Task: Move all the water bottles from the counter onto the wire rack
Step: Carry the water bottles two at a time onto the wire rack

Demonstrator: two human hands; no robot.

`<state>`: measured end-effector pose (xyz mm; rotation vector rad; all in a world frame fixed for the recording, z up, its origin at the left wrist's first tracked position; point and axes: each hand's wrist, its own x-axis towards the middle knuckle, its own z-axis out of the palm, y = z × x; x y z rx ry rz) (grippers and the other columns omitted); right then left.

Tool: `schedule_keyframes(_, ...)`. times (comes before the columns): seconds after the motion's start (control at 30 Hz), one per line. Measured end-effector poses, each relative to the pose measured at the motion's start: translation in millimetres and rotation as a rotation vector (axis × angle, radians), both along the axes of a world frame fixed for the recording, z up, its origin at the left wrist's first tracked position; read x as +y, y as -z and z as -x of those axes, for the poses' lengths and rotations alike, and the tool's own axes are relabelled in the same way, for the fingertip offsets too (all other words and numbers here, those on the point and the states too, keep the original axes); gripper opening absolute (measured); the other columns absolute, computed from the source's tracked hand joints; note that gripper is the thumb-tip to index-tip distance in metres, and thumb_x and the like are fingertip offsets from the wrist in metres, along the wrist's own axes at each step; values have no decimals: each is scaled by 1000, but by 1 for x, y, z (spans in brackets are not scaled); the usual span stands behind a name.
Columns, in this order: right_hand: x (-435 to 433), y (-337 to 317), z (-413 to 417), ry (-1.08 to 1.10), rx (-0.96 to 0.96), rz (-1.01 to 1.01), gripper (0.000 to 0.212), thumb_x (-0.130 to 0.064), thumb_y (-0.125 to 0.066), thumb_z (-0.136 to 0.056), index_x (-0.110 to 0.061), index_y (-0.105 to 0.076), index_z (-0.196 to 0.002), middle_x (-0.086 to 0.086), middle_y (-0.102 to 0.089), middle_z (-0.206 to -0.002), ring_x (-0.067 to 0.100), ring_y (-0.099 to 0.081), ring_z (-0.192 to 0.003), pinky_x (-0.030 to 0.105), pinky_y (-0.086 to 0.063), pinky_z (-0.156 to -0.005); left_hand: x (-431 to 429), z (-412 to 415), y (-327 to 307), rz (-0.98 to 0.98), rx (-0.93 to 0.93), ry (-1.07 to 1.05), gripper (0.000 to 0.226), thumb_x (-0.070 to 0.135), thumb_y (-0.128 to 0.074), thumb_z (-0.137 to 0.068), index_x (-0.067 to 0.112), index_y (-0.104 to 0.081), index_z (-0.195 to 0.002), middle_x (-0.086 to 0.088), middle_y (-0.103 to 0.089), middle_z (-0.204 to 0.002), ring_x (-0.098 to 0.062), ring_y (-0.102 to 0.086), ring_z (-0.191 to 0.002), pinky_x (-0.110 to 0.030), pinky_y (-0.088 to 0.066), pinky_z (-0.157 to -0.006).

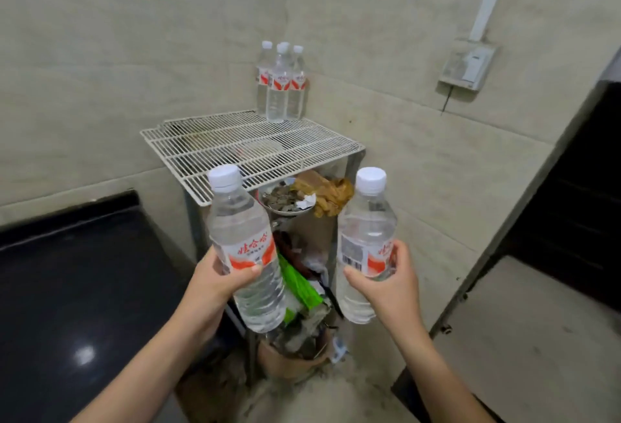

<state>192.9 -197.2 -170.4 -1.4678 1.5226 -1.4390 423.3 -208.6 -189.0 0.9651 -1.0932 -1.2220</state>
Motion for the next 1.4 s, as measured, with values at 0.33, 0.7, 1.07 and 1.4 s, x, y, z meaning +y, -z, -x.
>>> schedule_keyframes(0.33, -117, -17, 14, -103, 12, 71, 57, -7, -83, -58, -38, -46, -88, -21, -58, -90, -13, -58, -74, 1, -44, -65, -87, 2, -50, 156, 49, -60, 60, 23, -78, -51, 12, -60, -106, -1, -74, -93, -13, -69, -85, -19, -56, -71)
schedule_keyframes(0.7, -298, -80, 9, -31, 19, 209, 55, -11, -80, -64, -23, -44, -104, -20, -54, -92, -1, -56, -85, 16, -46, -76, -248, 1, -92, 229, 81, -103, 81, 38, -84, -30, 25, -57, -105, 9, -73, -93, -7, -67, -92, -32, -46, -91)
schedule_keyframes(1.07, -439, -74, -37, 5, -62, 77, 64, -21, -79, -67, -11, -45, -120, -2, -54, -104, 16, -57, -94, 30, -48, -82, -309, -48, -92, 131, -50, -241, 74, 23, -81, -44, 18, -54, -112, 0, -70, -99, -13, -65, -94, -33, -48, -91)
schedule_keyframes(1.4, -541, -76, -55, 3, -90, 53, 62, -21, -79, -66, -10, -43, -116, 9, -60, -116, 24, -60, -101, 36, -50, -87, -323, -49, -93, 58, -99, -417, 82, 38, -78, -34, 17, -56, -110, -5, -68, -104, -22, -62, -101, -30, -46, -80)
